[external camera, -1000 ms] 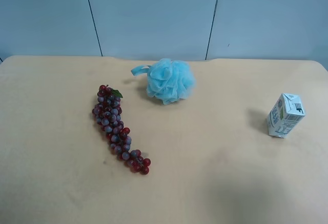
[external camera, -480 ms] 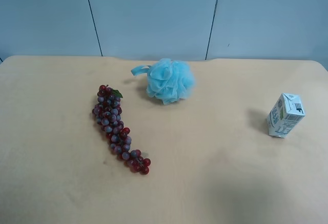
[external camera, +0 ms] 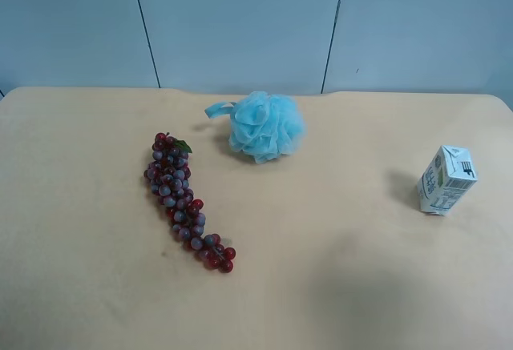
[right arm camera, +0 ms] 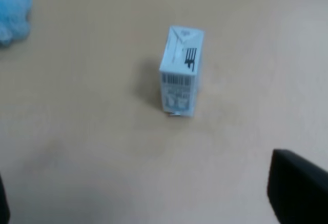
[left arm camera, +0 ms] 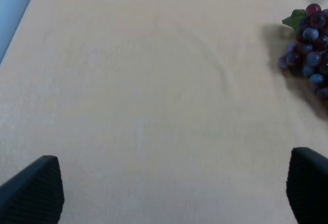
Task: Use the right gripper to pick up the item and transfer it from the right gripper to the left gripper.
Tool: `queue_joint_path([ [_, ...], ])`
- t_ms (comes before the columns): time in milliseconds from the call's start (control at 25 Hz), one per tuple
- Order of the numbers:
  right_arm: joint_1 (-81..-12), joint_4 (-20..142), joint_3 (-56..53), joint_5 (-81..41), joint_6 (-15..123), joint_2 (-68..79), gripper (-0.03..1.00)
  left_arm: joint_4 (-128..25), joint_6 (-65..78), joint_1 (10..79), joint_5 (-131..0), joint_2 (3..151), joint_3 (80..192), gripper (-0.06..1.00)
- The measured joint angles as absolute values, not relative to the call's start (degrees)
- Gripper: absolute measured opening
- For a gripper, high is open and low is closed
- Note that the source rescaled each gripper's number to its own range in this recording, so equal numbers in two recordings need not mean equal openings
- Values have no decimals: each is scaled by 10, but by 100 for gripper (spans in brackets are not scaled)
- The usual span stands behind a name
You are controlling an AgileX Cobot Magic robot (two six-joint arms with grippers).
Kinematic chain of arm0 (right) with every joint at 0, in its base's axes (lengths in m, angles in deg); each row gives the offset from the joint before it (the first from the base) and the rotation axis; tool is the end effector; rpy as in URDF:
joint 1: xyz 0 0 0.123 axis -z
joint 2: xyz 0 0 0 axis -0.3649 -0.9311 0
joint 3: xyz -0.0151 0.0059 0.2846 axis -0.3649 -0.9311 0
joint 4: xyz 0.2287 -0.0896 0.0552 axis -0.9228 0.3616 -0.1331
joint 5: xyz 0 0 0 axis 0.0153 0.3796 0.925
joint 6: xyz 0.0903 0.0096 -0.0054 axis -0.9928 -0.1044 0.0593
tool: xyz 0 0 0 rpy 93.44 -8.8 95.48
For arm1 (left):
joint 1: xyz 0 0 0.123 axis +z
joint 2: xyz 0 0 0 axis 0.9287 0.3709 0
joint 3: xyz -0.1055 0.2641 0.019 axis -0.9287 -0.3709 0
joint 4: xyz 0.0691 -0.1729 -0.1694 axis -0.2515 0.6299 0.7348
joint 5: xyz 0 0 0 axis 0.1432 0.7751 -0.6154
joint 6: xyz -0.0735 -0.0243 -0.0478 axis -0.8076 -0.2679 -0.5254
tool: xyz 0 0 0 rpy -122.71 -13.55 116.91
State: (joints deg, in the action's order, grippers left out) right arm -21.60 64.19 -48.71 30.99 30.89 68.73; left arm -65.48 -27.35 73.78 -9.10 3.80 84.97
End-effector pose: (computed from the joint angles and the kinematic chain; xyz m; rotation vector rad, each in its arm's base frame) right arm 0.0170 0.0067 0.2980 -0.0020 2.1421 0.1037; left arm -0.0051 0.0001 0.2782 -0.0925 2.0307 0.0719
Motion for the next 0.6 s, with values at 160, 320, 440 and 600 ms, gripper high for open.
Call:
queue_joint_path([
  [160, -216, 652, -405, 303, 309, 555, 100, -655, -274, 738, -91, 38, 850, 89],
  [320, -216, 667, -335, 302, 275, 416, 100, -655, -274, 738, -90, 38, 850, 89],
  [440, -216, 686, -300, 302, 245, 316, 100, -655, -274, 738, -90, 38, 850, 89],
  [600, -216, 690, -281, 295, 223, 197, 100, -655, -274, 738, -90, 38, 850, 89],
])
